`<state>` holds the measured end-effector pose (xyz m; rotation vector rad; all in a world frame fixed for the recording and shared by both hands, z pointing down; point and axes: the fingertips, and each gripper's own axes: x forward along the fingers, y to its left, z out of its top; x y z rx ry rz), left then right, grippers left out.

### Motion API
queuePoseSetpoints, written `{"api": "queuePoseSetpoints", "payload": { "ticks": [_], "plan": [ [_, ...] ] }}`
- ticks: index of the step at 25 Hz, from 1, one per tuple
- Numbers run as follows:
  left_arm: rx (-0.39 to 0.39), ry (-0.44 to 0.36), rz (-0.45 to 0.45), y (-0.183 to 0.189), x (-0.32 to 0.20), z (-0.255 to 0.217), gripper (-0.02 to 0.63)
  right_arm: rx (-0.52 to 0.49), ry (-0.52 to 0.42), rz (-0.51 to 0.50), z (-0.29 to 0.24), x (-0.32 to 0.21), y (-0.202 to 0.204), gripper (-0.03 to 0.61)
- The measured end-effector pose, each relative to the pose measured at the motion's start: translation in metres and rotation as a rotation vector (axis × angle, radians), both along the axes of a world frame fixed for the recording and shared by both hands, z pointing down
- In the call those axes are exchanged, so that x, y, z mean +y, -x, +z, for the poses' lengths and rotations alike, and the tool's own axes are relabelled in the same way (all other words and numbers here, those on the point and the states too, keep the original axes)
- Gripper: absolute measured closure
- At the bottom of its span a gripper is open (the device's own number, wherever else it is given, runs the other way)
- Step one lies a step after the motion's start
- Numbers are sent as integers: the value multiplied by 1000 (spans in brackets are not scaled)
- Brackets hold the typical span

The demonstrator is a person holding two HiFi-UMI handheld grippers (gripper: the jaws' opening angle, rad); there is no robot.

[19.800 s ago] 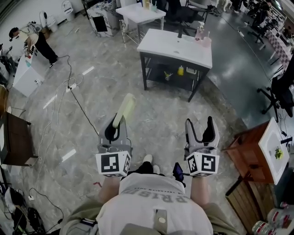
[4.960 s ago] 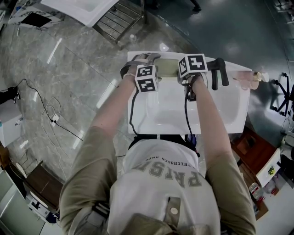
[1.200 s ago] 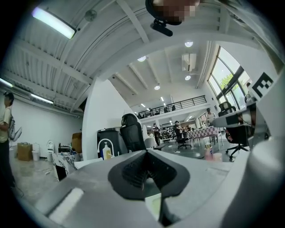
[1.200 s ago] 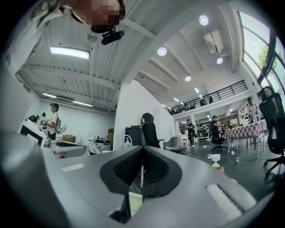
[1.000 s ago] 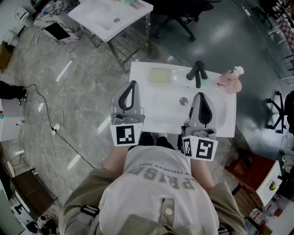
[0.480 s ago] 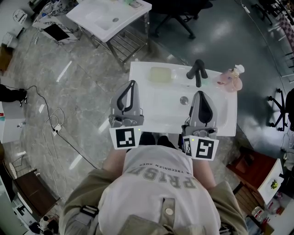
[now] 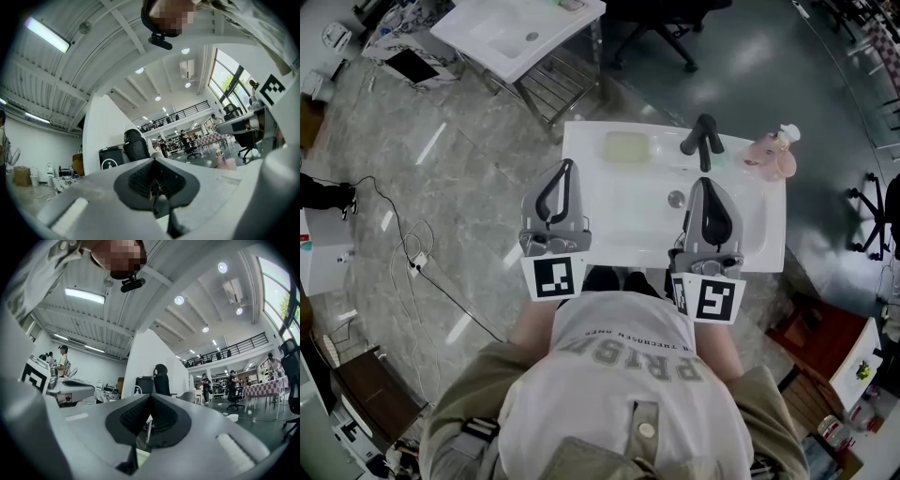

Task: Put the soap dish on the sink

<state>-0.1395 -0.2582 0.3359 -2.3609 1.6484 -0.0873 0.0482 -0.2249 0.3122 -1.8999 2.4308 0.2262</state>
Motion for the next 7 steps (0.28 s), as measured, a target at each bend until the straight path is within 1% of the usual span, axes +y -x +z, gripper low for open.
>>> {"api": "queuePoseSetpoints", "payload": {
  "ticks": [3,7],
  "plan": [
    [12,17,-4,-1,0,2,607,10,-13,-4,-3,-1,1,580],
    [-20,1,9,-4,1,-2,607,18,-31,-11,-7,-1,3,580]
  ]
}}
